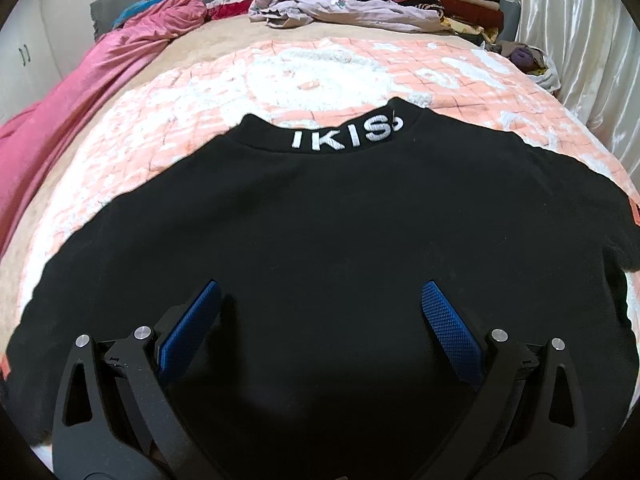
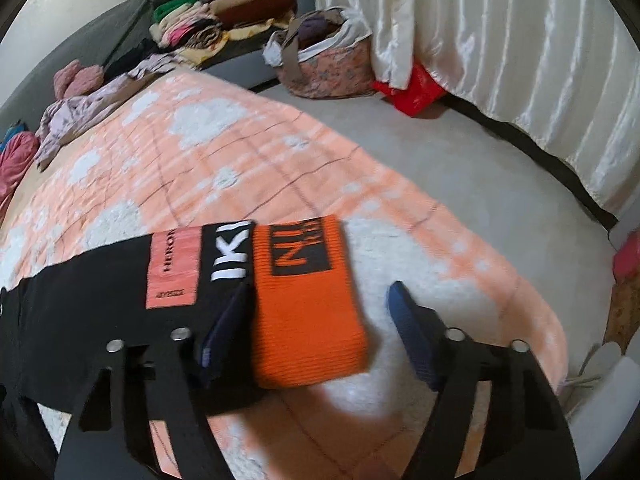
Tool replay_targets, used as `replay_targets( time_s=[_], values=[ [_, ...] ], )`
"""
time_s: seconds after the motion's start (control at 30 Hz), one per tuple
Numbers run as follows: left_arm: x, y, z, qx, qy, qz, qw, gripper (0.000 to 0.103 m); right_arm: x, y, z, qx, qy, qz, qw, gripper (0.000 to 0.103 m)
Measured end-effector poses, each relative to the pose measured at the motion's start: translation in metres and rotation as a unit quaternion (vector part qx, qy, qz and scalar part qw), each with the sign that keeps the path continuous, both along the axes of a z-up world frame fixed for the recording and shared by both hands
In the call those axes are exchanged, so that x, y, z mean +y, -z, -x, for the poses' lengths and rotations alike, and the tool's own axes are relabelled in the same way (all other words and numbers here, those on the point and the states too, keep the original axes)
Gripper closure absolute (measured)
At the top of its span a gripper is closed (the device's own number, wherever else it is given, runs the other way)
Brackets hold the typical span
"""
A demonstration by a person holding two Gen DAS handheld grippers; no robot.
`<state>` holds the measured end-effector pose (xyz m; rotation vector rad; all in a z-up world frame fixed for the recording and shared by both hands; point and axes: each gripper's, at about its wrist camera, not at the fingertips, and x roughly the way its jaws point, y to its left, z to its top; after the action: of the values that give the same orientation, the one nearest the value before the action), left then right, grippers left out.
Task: Fold small clothes
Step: 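Move the right tool to the orange cuff of the nearest sleeve, then grasp the orange cuff with the right tool and fold the sleeve across the body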
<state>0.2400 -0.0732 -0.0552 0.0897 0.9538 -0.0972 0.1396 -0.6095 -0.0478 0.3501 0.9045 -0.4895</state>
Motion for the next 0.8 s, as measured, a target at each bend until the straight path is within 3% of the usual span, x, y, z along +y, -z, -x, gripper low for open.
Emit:
replay_targets(
  time_s=[0.03,0.13,0.33,0.63,0.8],
  values=[
    [0.001,0.001,0.0,0.001,0.0,0.002,1.0,0.009,0.001,0.001,-0.001,0.0,-0.005,-0.006,1.0,0.049],
    [0.002,0.001,0.001,0.003,0.003,0.006,1.0,0.009,0.004,0.0,-0.001,0.0,-0.014,-0.016,1.0,0.053],
    [0.003,0.001,0.003,0.005,-0.002,0.001,1.0,0.009,0.009,-0.01,0.006,-0.027,-0.031,-0.041,0.998,0.081],
    [0.019,-0.013,0.011,-0.007,-0.01,0.024,0.9996,0.009,0.068,-0.065,0.012,-0.119,-0.094,-0.04,0.988,0.084],
    [0.024,-0.022,0.015,-0.018,-0.013,0.03,0.9993,0.009,0.11,-0.085,0.007,-0.138,-0.136,-0.042,0.98,0.086]
  ],
)
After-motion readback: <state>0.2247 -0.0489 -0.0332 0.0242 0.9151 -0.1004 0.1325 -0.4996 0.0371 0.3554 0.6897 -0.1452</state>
